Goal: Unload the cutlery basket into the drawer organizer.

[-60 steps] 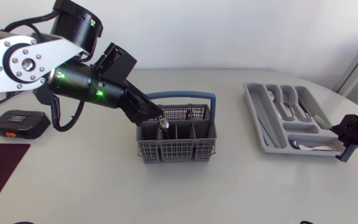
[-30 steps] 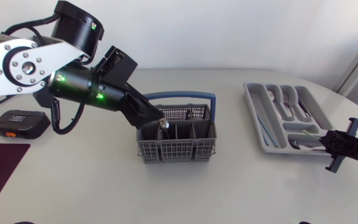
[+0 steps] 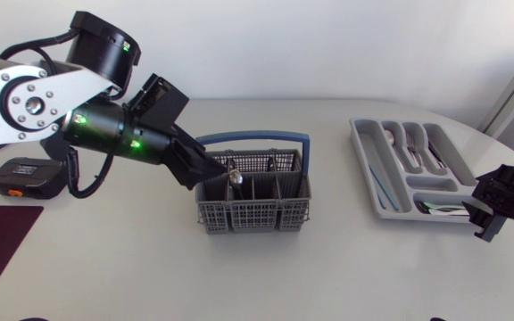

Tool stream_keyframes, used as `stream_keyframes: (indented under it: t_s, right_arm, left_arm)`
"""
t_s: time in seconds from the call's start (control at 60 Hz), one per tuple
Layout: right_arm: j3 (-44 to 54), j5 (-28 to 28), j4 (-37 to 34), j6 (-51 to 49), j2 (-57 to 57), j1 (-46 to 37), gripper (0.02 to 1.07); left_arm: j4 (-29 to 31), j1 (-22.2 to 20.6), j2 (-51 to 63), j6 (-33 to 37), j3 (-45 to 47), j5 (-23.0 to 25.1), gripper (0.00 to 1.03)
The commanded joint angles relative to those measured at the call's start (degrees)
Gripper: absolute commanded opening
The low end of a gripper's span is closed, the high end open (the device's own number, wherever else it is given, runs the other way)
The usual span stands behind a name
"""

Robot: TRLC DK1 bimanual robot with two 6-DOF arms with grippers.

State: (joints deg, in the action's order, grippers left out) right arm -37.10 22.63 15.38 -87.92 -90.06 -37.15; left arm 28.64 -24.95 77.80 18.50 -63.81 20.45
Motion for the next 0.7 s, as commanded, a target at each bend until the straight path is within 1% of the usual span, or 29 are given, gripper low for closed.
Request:
stream_keyframes:
  t_s: [0.0,0.117,0.15,0.267,0.5,0.6,0.683]
  right_arm:
    - [0.36,0.13,-3.86,4.51,5.51,2.43,0.89]
    - [0.19,-0.40,-11.51,11.37,12.37,7.53,0.89]
    - [-0.16,-0.66,-15.02,14.44,14.83,9.99,0.89]
    - [-1.04,-1.36,-23.02,21.56,19.31,16.67,0.89]
    - [-2.98,-7.69,-30.41,38.70,25.37,34.60,0.89]
    - [-5.44,-9.54,-33.66,45.29,26.43,41.01,0.89]
    - [-7.55,-9.71,-35.59,51.44,25.99,45.23,0.89]
  left_arm:
    - [0.27,0.60,-1.51,1.54,1.58,-0.41,0.85]
    - [-0.34,0.78,-1.60,1.98,2.90,-0.32,0.85]
    - [-1.22,0.78,-1.51,2.06,3.87,-0.32,0.85]
    - [-2.54,0.87,-1.25,2.15,5.28,-0.32,0.85]
    - [-4.21,1.57,-1.07,3.21,6.24,-0.32,0.85]
    - [-5.00,1.57,-0.90,3.38,6.59,-0.32,0.85]
    - [-5.26,1.75,-0.63,3.30,6.86,-0.32,0.85]
